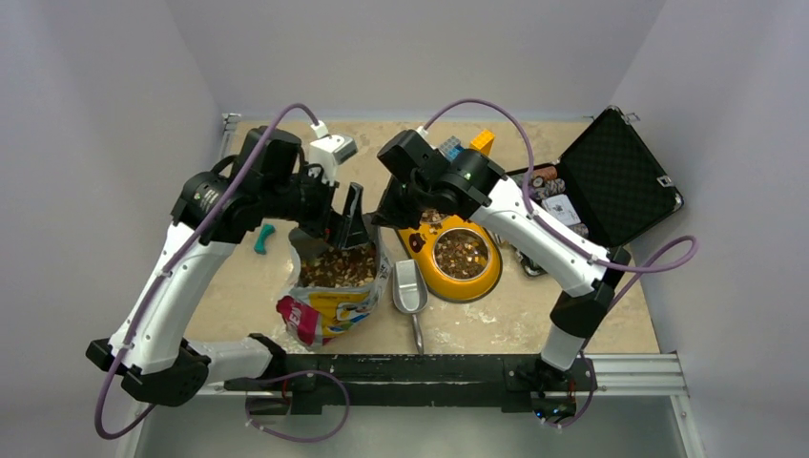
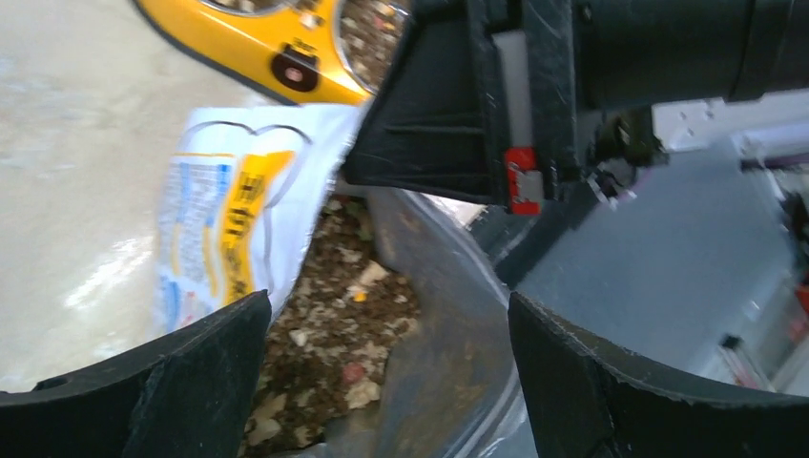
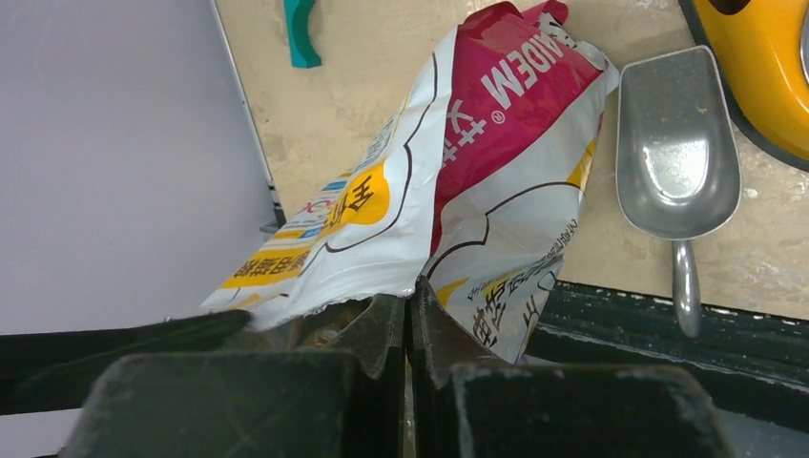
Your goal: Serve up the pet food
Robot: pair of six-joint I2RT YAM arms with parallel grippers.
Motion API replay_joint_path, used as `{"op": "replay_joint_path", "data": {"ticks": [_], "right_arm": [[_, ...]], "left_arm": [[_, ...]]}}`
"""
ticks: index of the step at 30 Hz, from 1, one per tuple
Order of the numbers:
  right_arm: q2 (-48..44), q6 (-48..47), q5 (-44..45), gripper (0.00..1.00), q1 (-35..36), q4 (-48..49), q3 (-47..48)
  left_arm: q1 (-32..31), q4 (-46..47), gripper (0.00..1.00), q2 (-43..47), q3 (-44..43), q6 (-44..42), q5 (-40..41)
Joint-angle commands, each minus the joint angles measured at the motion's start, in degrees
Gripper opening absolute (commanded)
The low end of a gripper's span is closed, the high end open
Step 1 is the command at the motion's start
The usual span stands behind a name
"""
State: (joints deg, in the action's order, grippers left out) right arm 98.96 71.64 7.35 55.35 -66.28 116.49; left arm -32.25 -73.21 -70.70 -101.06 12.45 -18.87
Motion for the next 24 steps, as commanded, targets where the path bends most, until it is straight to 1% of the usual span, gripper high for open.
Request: {"op": "replay_joint_path", "data": {"ticks": [1,4,8,10,13,15,16,17,18,19,22,24], "right_arm": [[-2.05,3.72,4.52,0.0,-1.94,7.37,11.28],[0.15,3.72,4.37,0.0,-2.1,5.44,15.43],[-0.8,5.58,4.82,0.0,-2.26,7.03,14.58],[-0.93,6.93,3.69,0.0,-2.44,8.32,13.65],[-0.19,8.78,3.56,0.0,-2.39,8.05,14.39],[-0.23,10.29,4.42,0.0,-2.4,7.75,14.04],[-0.25,10.95,4.97,0.0,-2.36,7.7,13.79],[-0.15,11.79,5.57,0.0,-2.35,7.4,13.77],[0.11,12.31,5.86,0.0,-2.35,7.2,13.81],[0.47,12.64,6.01,0.0,-2.35,7.14,13.98],[1.99,12.74,5.47,0.0,-2.33,6.43,15.48],[2.2,12.28,5.4,0.0,-2.14,6.29,15.77]], "left_arm": [[0.1,7.7,1.0,3.55,5.89,1.51,-14.11],[-0.19,9.91,1.0,5.61,10.75,2.44,-12.16],[-2.03,14.57,1.0,9.24,17.35,3.75,-7.04],[-2.48,15.69,0.92,10.43,19.12,4.23,-2.19],[-2.64,16.2,0.77,11.82,20.2,4.32,4.29],[-2.9,16.57,0.72,12.24,20.28,4.53,6.64],[-3.17,16.77,0.73,12.37,20.24,4.88,7.62],[-3.55,17.1,0.78,12.26,20.11,5.06,8.0],[-3.99,17.67,0.86,12.21,20.3,5.37,8.01],[-4.34,18.32,0.92,12.17,20.66,5.67,7.54],[-5.4,20.1,0.96,11.97,21.69,6.27,6.67],[-6.52,20.09,0.98,11.23,21.95,5.83,7.01]]}}
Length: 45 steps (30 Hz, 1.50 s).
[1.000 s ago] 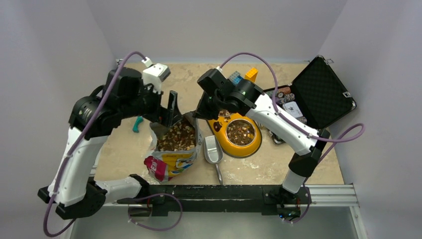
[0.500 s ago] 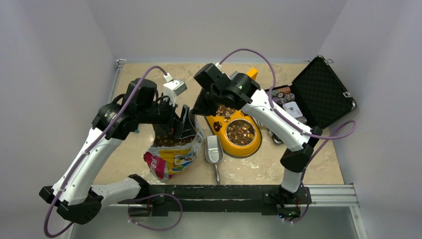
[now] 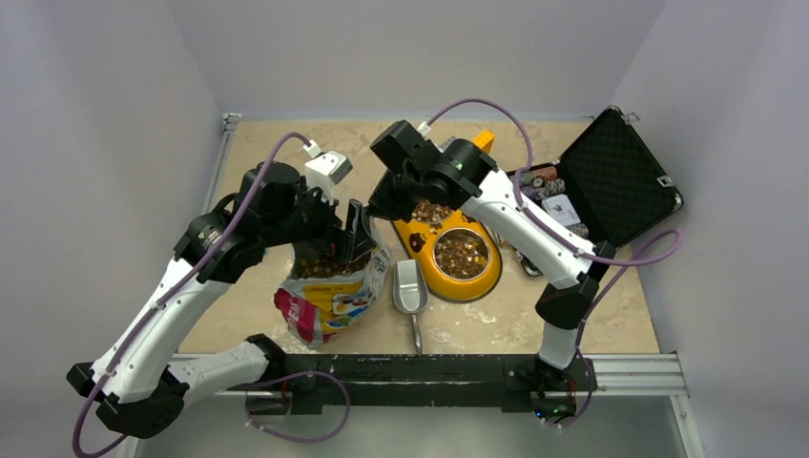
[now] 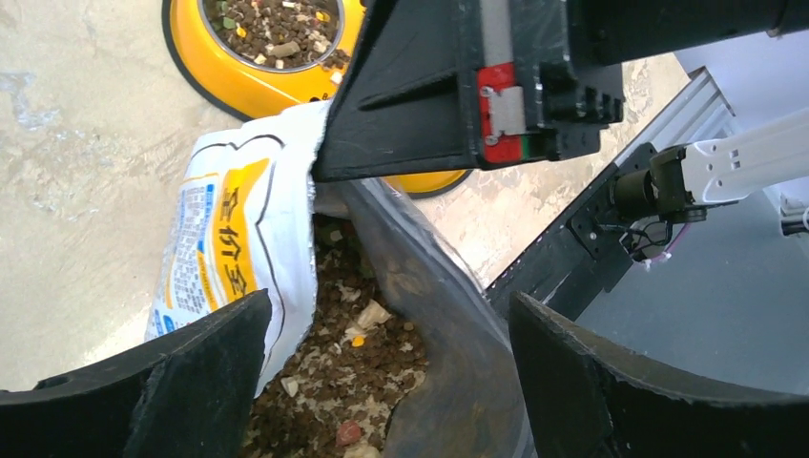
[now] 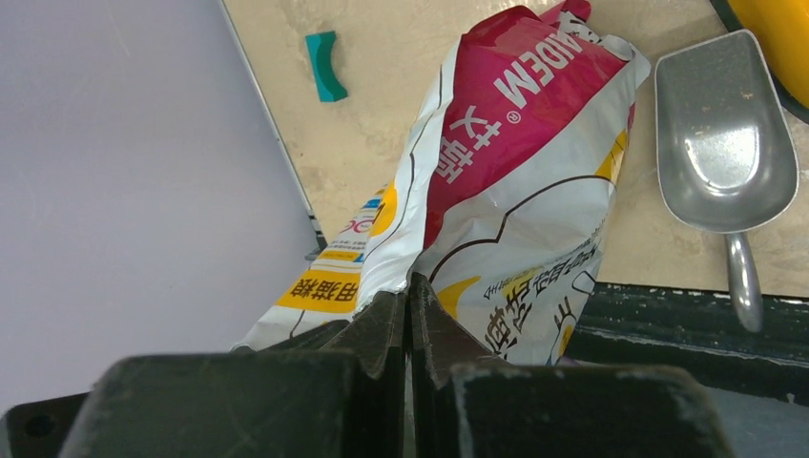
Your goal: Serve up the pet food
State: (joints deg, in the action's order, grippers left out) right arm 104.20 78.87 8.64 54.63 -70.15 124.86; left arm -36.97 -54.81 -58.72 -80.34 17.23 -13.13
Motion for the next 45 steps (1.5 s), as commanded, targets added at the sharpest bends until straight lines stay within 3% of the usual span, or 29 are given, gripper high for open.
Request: {"op": "replay_joint_path", "data": {"ticks": [1,6,12,17,22,26,30,36,41,44,45], "right_arm": [[-3.04,4.95,4.09,0.0,-1.38,10.17,7.37],[-2.29,4.16,3.5,0.0,-1.02,9.8,8.55],[-7.14,-0.19,5.77,0.0,-0.49,11.98,3.47],[-11.22,-13.71,-0.97,0.02,-0.7,19.83,-3.2],[-13.76,-33.45,-9.69,0.21,-1.17,25.27,-6.86],[-16.78,-48.12,-20.27,0.48,-5.21,25.61,-12.11],[-19.63,-59.93,-33.73,0.54,-11.74,29.02,-22.72],[-24.45,-74.94,-40.76,0.56,-12.21,47.8,-39.51],[-23.67,-84.73,-44.36,0.61,-13.51,51.34,-39.47],[-19.82,-88.61,-49.81,0.68,-15.31,47.59,-36.74],[-18.37,-89.45,-51.48,0.75,-15.26,46.13,-35.72]], "left_arm": [[-2.47,1.54,0.98,-1.16,1.23,0.83,1.6],[-4.87,3.5,0.98,-2.43,1.67,1.87,3.59],[-5.1,-3.24,0.58,-2.06,0.77,2.01,14.74],[-5.06,-2.06,0.39,0.73,4.09,2.26,14.43],[-4.95,-3.04,0.13,0.77,4.34,2.3,14.6],[-5.0,-3.86,0.02,0.7,3.21,1.32,14.42],[-4.87,-3.55,0.0,0.63,1.83,0.16,12.69],[-4.87,-2.51,0.0,0.28,-0.1,-1.21,6.07],[-4.87,-3.25,0.0,0.11,-0.83,-1.75,3.5],[-4.8,-3.84,0.0,0.05,-1.15,-2.23,2.81],[-4.75,-3.96,0.0,-0.01,-1.4,-2.41,2.69]]}}
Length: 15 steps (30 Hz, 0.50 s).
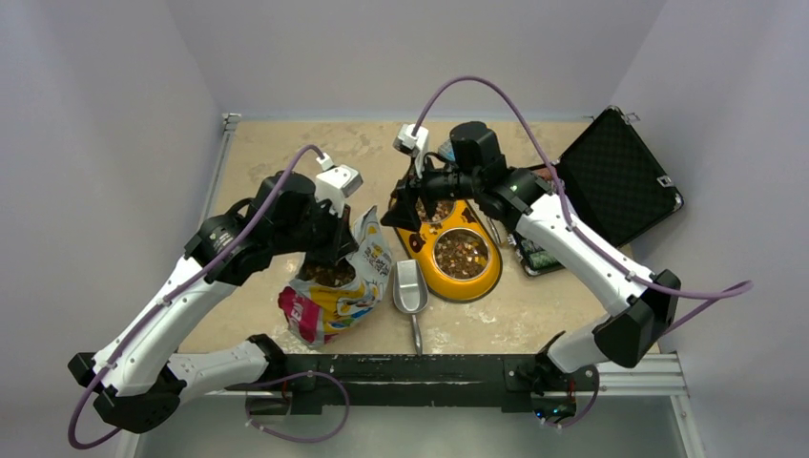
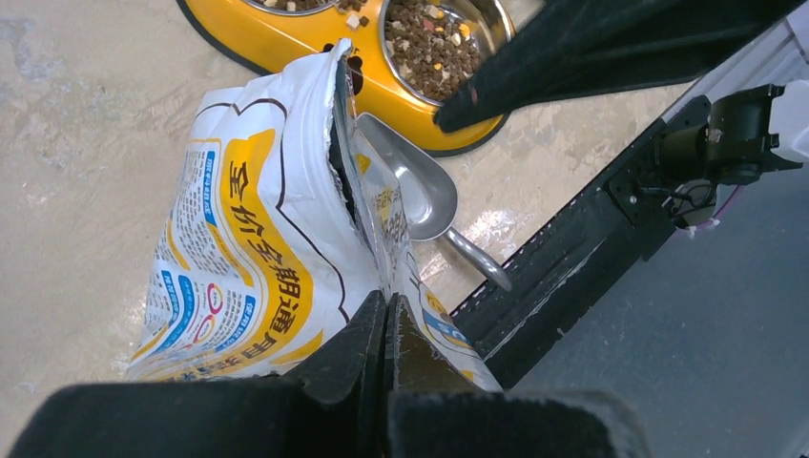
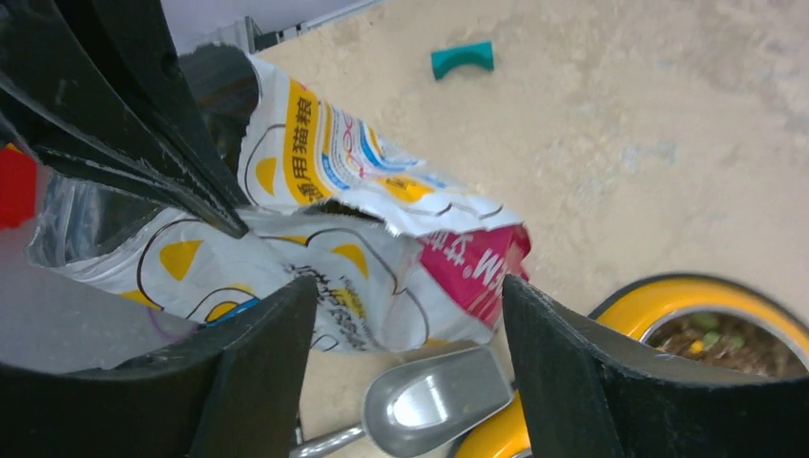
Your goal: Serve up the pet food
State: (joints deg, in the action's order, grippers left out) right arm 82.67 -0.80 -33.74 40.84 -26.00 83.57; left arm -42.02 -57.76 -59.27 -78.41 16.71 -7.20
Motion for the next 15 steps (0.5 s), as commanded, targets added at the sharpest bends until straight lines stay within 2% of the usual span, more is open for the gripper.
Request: {"op": "replay_joint_path", "data": {"ticks": [1,5,7,15], "right_arm": [[4.4,-10.35,-11.43,0.85,-1.47,1.2,6.45],[6.08,-10.64,-15.87,0.93,-1.52,4.16,5.86],[5.4,-9.47,-16.32,0.92,-1.36,7.83,4.24],[6.71,-12.62,-19.43,0.9,-1.14,8.28,3.58]], "left_arm": [[0.33,-1.1,0.0,0.39,-3.59,-2.0,-3.36],[0.37,-1.6,0.0,-0.06,-5.07,-1.97,-4.47],[0.41,-1.58,0.0,0.0,-5.26,-1.73,-4.97],[0.4,-1.83,0.0,-0.16,-4.91,-1.75,-5.6]]}}
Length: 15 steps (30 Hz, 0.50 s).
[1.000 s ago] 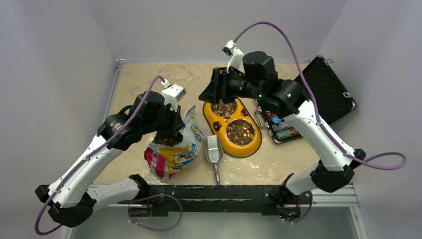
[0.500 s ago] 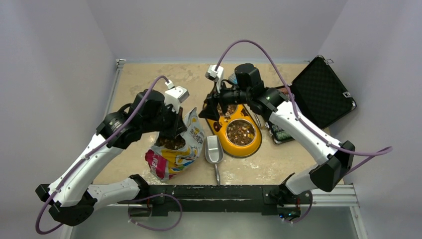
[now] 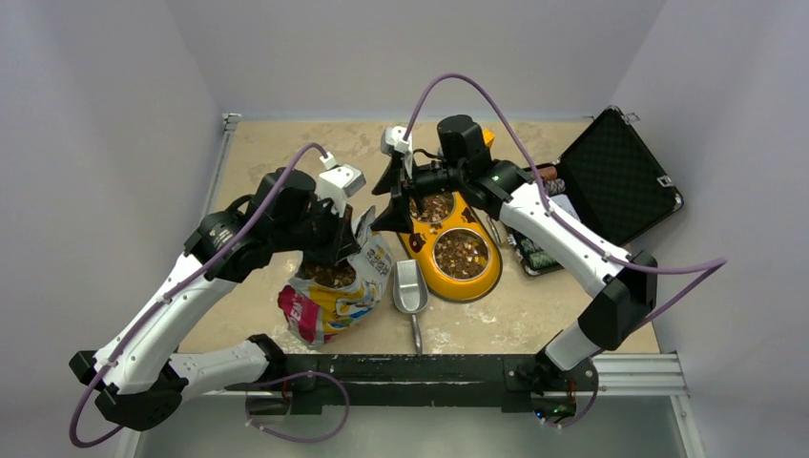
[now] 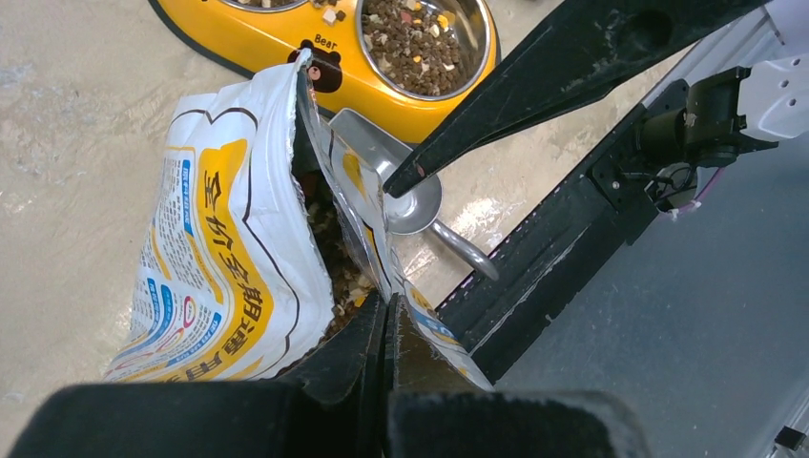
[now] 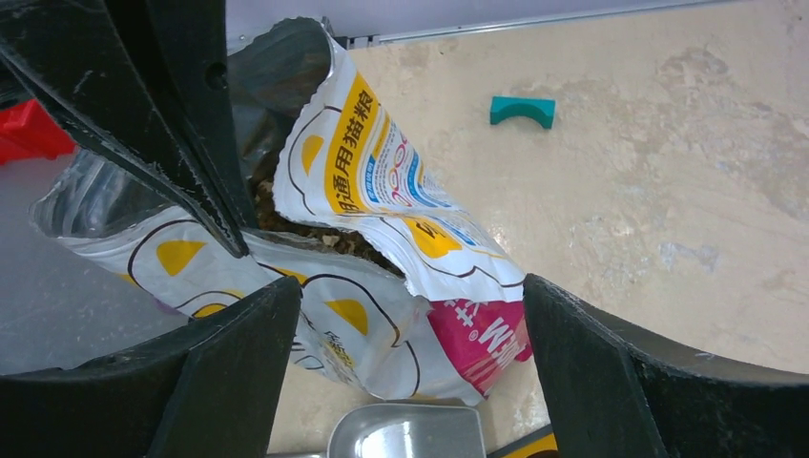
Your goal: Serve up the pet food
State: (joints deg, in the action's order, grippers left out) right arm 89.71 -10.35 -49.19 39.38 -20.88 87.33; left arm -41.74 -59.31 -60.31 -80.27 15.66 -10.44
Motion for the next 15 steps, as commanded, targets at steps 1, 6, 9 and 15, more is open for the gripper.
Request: {"op": "replay_joint_path", "data": {"ticks": [1,6,9,15], "right_arm": [[0.18,-3.48,-4.32,0.89,0.58,2.95,0.02],[2.02,-6.69,-4.52,0.85,3.12,0.9,1.29],[2.8,-7.27,-4.23,0.82,4.39,0.74,1.75],[2.93,-5.36,-2.0,0.47,4.99,3.44,0.28]], "left_arm": [[0.18,-0.38,0.0,0.85,-2.97,-0.72,-2.33],[0.25,-0.85,0.0,1.01,-3.62,-0.65,-1.55],[0.29,-1.52,0.0,0.99,-4.46,-0.42,-1.14],[0.42,-4.35,0.1,2.51,-5.94,2.39,0.95]]}}
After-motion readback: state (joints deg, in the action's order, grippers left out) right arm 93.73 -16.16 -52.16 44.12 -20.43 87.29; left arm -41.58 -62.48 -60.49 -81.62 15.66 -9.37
